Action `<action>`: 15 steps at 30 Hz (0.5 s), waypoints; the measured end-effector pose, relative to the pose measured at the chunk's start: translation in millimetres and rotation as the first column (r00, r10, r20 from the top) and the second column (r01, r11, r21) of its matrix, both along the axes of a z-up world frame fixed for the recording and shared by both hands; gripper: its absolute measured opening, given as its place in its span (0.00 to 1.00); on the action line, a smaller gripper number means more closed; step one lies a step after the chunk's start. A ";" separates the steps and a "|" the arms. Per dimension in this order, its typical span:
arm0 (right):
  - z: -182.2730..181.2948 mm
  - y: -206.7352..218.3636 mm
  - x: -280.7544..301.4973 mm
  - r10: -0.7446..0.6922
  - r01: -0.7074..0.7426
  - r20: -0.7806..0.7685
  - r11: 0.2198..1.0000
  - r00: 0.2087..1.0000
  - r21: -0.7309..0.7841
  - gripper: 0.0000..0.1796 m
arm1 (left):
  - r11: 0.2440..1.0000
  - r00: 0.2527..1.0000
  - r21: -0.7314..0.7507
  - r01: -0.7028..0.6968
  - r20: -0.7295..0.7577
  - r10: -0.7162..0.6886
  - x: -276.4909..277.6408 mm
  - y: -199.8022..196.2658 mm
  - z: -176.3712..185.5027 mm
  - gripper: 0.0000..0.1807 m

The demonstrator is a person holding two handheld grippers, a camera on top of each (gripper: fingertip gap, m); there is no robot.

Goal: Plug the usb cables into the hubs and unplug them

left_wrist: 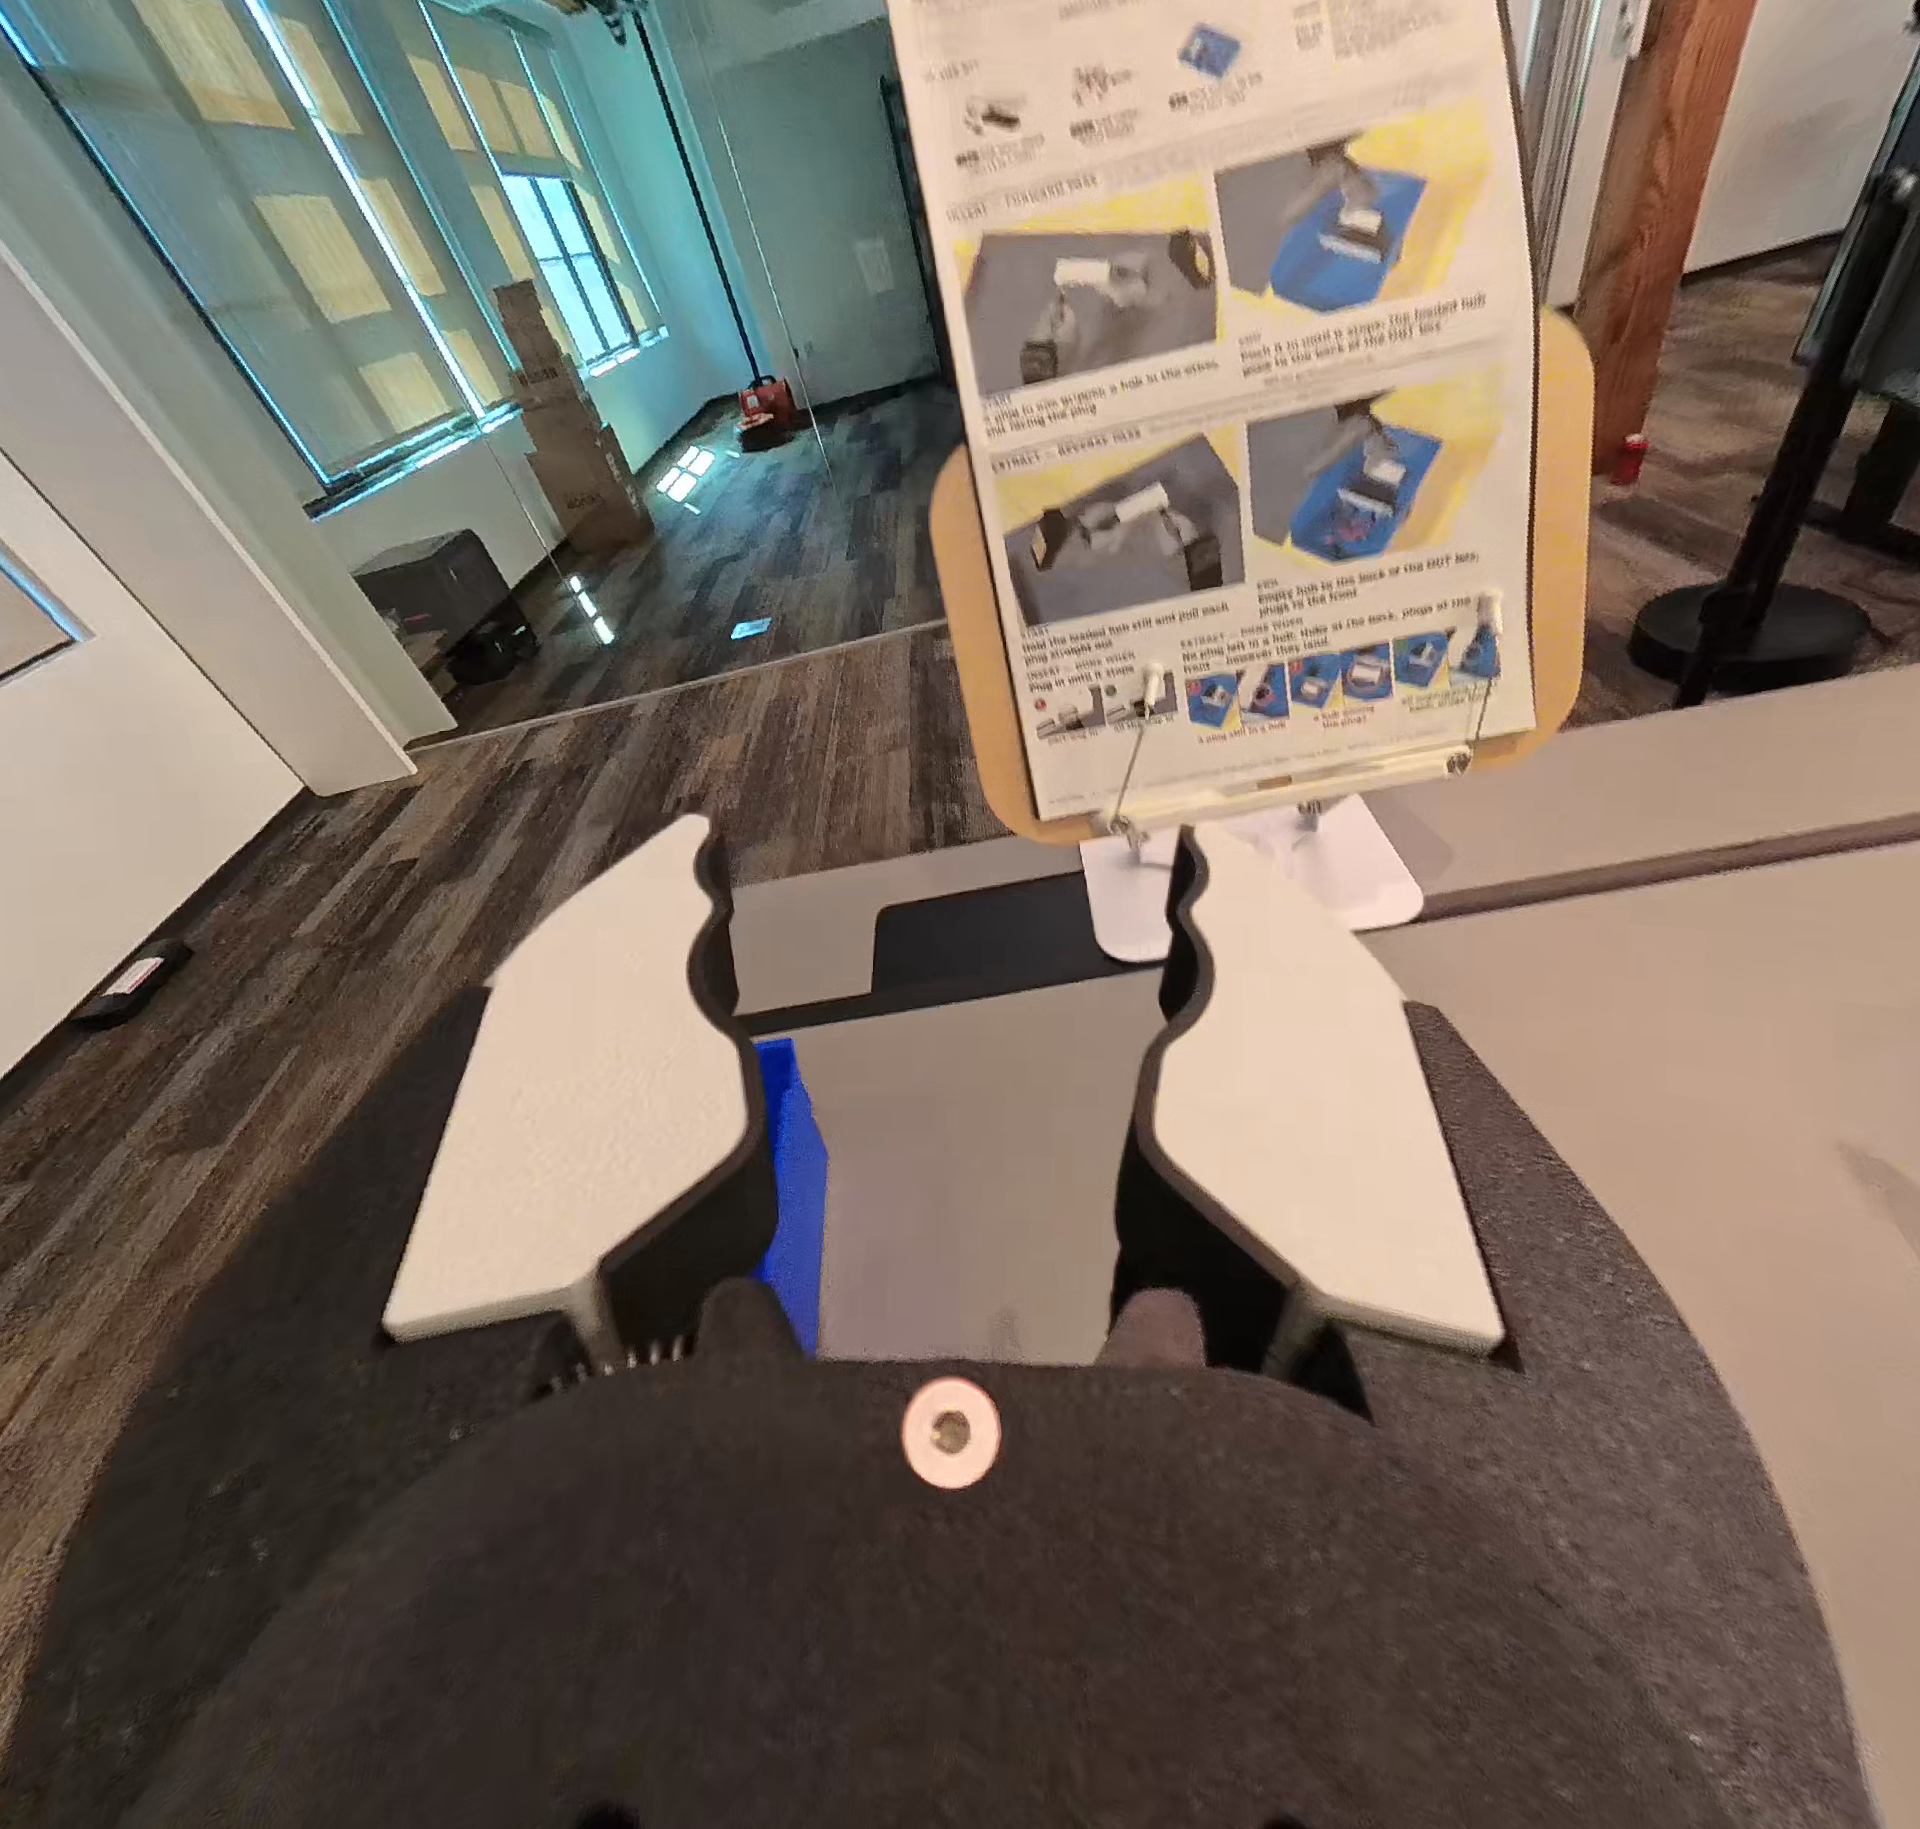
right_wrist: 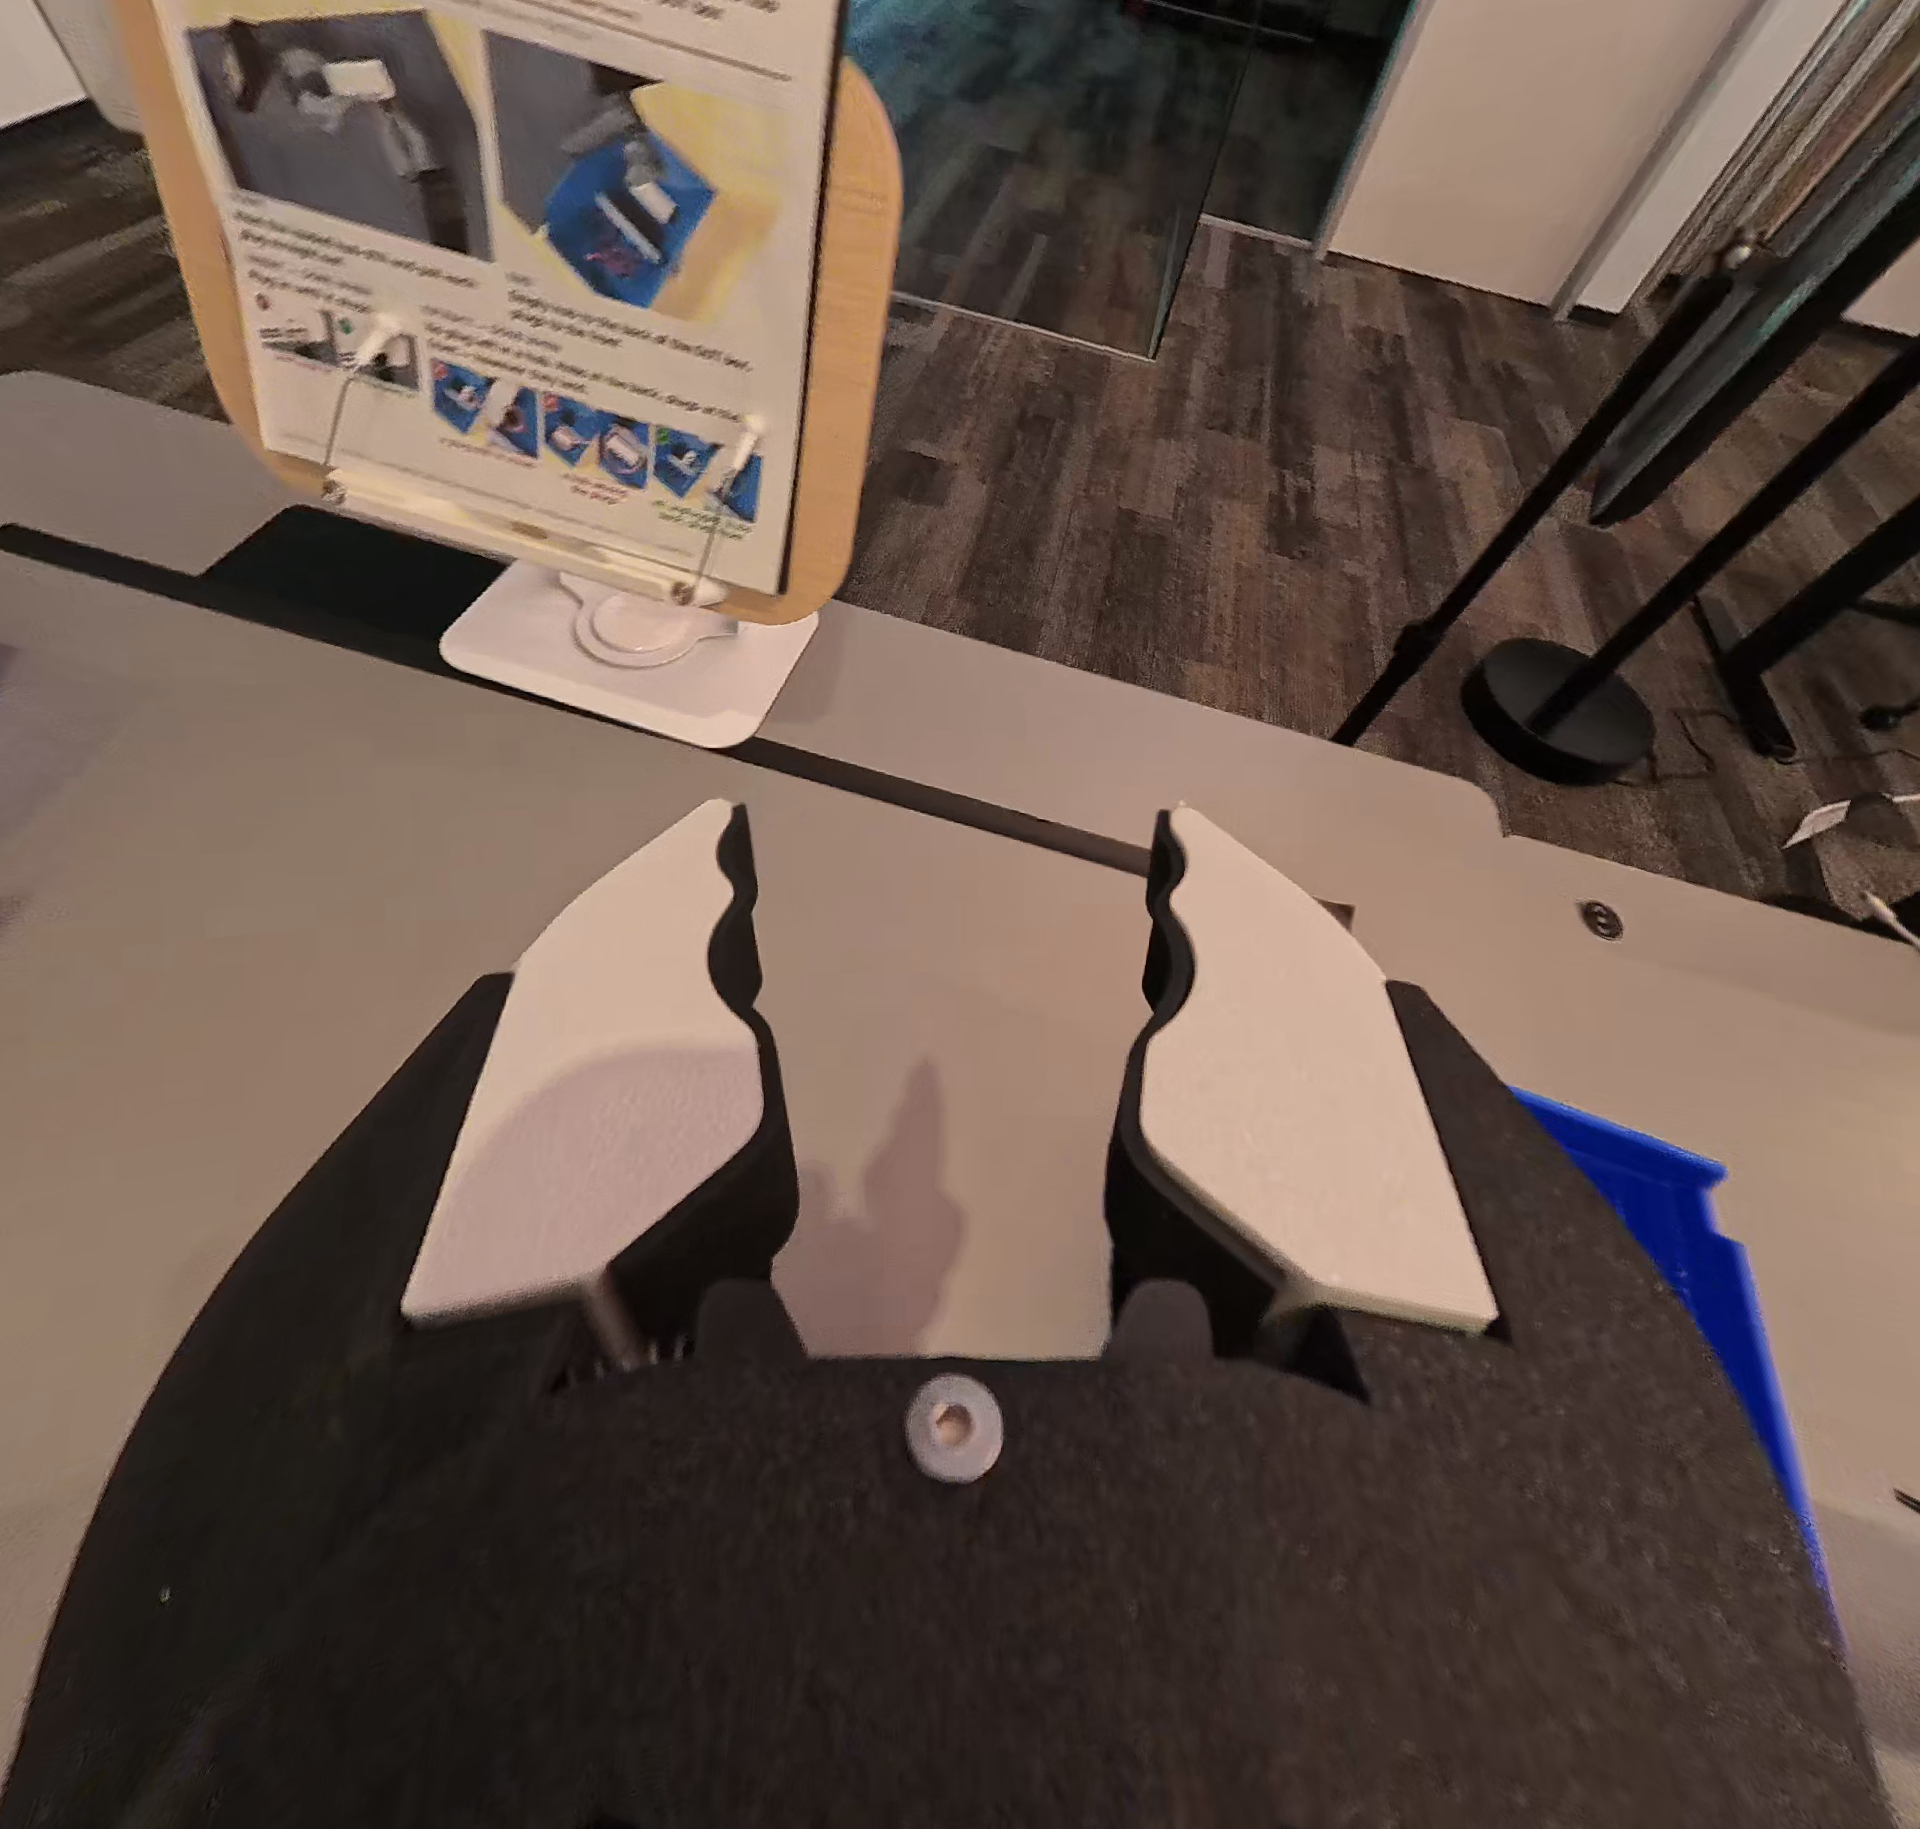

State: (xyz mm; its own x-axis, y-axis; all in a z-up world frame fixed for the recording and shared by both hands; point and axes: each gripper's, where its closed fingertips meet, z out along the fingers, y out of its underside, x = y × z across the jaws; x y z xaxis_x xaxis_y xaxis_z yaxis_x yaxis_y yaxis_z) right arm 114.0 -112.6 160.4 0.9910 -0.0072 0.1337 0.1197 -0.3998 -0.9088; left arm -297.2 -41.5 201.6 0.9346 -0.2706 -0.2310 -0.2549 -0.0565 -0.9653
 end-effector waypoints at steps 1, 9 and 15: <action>-5.4 -1.0 -10.2 0.007 -0.007 0.005 1.000 1.000 0.002 0.41 | 1.000 1.000 -0.014 0.005 -0.002 -0.005 5.1 1.4 -9.9 0.45; -53.4 -5.5 -68.2 0.026 -0.026 0.003 0.999 1.000 0.039 0.50 | 0.993 1.000 -0.115 -0.018 0.022 0.020 34.9 13.0 -83.4 0.54; -93.8 1.6 -77.7 -0.043 0.044 -0.012 0.998 0.999 0.041 0.60 | 0.981 0.992 -0.192 -0.010 0.120 0.034 48.5 14.8 -138.0 0.61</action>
State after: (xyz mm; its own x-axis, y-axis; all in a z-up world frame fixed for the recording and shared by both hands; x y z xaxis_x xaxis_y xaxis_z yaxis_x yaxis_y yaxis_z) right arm 36.3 -111.0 66.7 0.9910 -0.0557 0.1215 0.0929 -0.3665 -0.9258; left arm -248.7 -26.7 63.6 0.9587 -0.2778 -0.0605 -0.1321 -0.2469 -0.9600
